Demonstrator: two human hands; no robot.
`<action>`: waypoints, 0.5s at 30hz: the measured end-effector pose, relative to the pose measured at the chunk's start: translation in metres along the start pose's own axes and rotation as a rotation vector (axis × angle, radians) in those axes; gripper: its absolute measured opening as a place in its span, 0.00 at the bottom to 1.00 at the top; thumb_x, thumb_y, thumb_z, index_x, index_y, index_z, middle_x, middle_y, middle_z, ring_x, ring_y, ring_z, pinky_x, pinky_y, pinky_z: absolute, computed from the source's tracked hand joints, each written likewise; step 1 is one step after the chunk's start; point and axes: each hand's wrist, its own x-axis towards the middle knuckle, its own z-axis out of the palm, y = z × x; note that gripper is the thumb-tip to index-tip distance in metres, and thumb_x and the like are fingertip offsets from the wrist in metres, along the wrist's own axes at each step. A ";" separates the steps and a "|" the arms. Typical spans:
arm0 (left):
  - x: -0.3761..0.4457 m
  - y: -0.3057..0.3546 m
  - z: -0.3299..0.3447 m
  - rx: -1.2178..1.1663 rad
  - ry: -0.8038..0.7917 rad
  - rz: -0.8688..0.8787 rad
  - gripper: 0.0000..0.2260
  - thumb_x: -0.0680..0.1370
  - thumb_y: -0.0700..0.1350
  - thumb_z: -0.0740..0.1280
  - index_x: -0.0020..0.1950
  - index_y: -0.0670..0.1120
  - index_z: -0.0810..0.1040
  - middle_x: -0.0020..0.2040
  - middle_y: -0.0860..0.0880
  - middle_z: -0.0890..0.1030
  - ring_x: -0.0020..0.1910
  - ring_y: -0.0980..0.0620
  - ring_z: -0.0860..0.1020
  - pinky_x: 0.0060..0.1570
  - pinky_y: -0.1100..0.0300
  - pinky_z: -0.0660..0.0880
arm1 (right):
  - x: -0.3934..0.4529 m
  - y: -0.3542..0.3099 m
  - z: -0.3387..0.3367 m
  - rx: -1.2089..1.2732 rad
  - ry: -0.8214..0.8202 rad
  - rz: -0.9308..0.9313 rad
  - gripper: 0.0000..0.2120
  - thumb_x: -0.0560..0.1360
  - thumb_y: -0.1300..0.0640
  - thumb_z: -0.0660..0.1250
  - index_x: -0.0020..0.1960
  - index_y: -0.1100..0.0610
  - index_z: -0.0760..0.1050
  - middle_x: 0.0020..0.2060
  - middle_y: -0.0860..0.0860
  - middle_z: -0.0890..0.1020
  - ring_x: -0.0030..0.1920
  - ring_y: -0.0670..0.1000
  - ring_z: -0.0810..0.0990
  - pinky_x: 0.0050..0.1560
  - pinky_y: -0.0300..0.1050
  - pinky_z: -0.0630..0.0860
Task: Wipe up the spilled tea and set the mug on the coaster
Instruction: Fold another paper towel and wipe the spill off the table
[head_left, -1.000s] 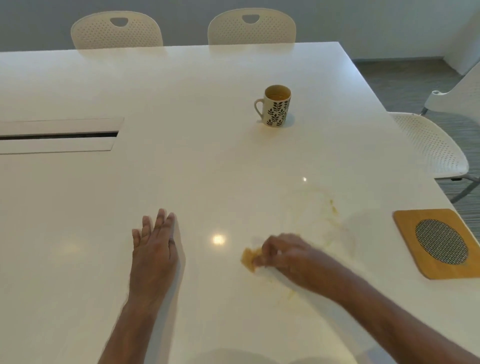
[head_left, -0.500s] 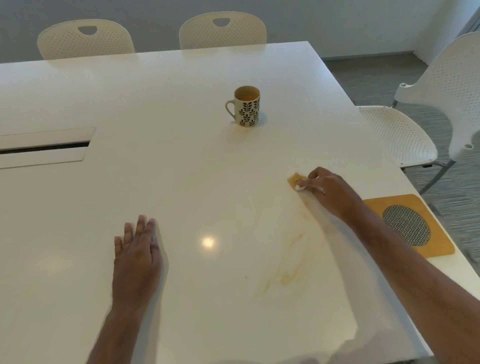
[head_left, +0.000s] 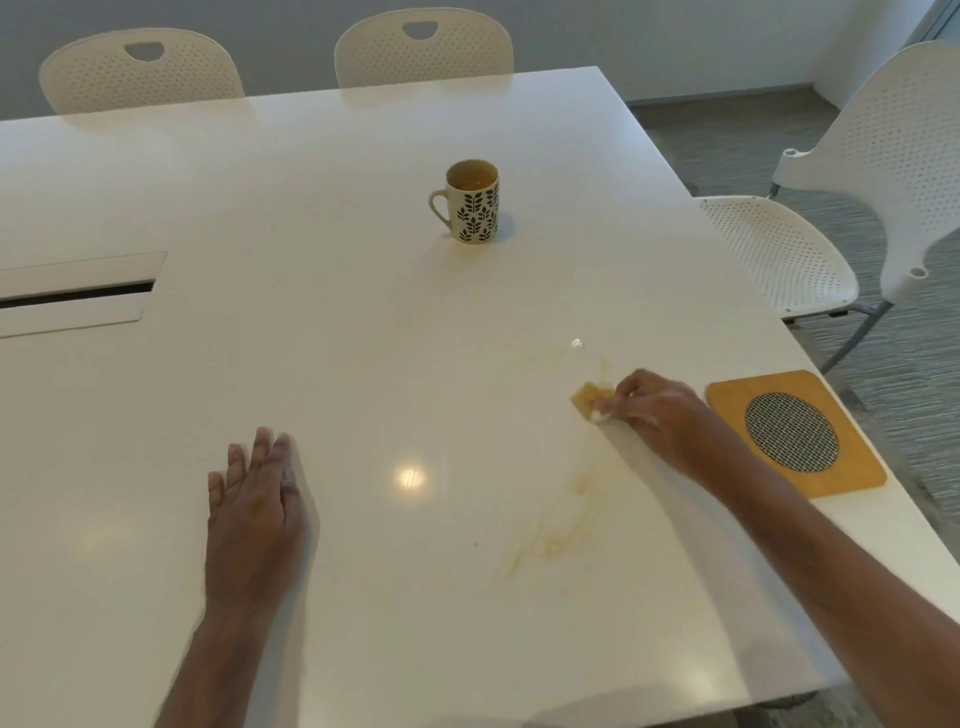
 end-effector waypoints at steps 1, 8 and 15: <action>0.000 0.000 0.000 0.001 0.001 -0.002 0.21 0.86 0.39 0.58 0.80 0.45 0.70 0.83 0.47 0.64 0.84 0.42 0.59 0.83 0.44 0.51 | 0.003 0.004 -0.002 -0.007 0.041 0.038 0.13 0.77 0.69 0.72 0.57 0.57 0.87 0.47 0.54 0.81 0.41 0.58 0.83 0.46 0.48 0.77; 0.000 -0.001 0.001 -0.004 0.001 0.007 0.21 0.87 0.40 0.56 0.80 0.44 0.70 0.83 0.46 0.64 0.84 0.42 0.59 0.83 0.43 0.50 | -0.047 -0.039 0.030 0.018 0.011 -0.172 0.10 0.77 0.63 0.73 0.56 0.53 0.88 0.44 0.52 0.81 0.40 0.55 0.79 0.43 0.48 0.75; 0.000 -0.003 0.002 -0.027 0.022 0.019 0.27 0.82 0.48 0.49 0.80 0.45 0.70 0.83 0.47 0.65 0.83 0.42 0.60 0.83 0.44 0.51 | -0.065 -0.026 0.030 0.023 -0.162 -0.351 0.12 0.78 0.61 0.73 0.59 0.50 0.86 0.49 0.50 0.82 0.47 0.53 0.81 0.51 0.48 0.77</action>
